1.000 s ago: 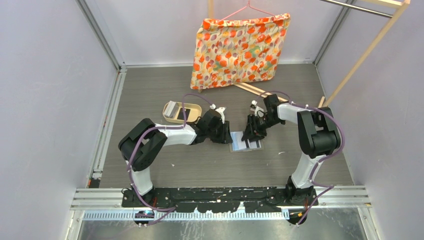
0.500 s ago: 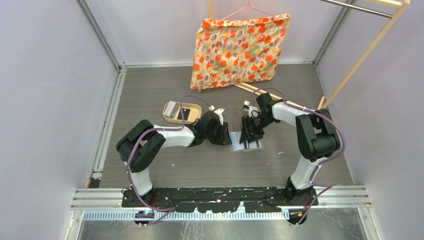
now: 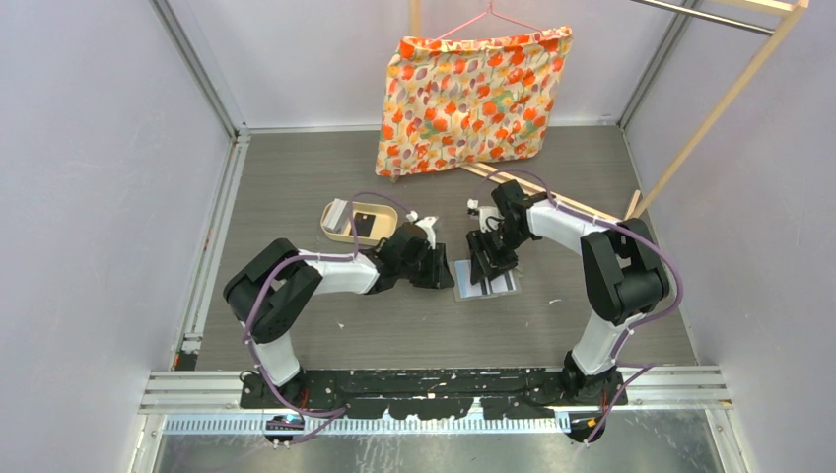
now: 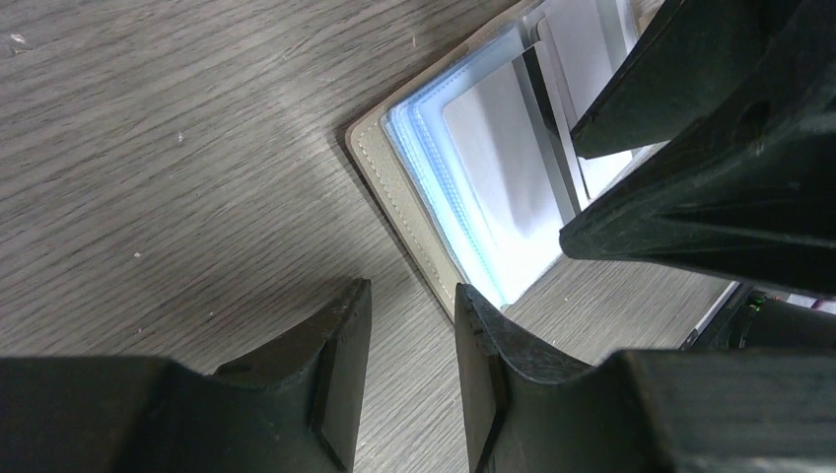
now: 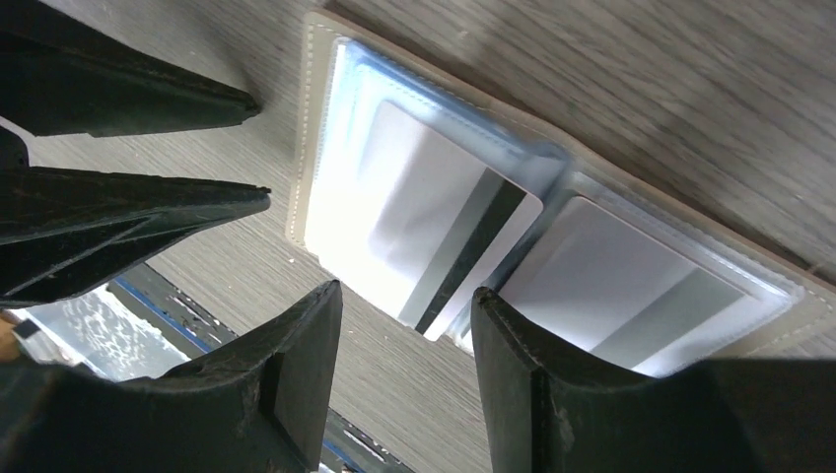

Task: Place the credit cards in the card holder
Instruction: Insert the credit card into the card holder.

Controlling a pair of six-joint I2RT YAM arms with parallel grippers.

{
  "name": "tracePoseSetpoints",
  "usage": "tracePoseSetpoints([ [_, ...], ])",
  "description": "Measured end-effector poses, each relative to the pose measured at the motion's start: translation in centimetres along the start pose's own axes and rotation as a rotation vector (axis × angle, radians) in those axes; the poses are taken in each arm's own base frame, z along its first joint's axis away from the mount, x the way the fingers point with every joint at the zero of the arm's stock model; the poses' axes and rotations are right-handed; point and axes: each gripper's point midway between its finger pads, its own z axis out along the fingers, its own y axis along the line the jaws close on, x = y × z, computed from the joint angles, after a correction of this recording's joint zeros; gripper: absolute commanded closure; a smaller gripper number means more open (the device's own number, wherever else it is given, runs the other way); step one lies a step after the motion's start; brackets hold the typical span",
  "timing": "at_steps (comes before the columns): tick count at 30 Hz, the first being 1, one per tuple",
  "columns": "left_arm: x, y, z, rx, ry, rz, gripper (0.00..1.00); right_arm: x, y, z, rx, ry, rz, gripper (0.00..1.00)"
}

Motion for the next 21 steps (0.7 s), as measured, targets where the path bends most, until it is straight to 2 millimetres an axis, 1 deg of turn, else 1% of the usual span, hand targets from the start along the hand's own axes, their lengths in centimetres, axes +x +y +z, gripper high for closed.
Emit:
tracePoseSetpoints([
  [4,0.0,0.1,-0.1,0.004,-0.006,-0.003,0.62,-0.1,0.8,0.2,0.008,0.012,-0.063,0.44],
  [8,0.0,0.2,-0.2,0.008,-0.012,-0.004,0.62,0.0,1.2,0.2,0.003,0.021,-0.089,0.44],
  [16,0.1,0.3,-0.4,0.016,-0.021,-0.006,0.62,0.0,1.0,0.2,0.012,0.021,-0.096,0.45],
  [21,0.3,0.4,-0.7,0.023,-0.028,-0.006,0.61,-0.4,0.5,0.2,0.038,0.006,-0.080,0.50],
])
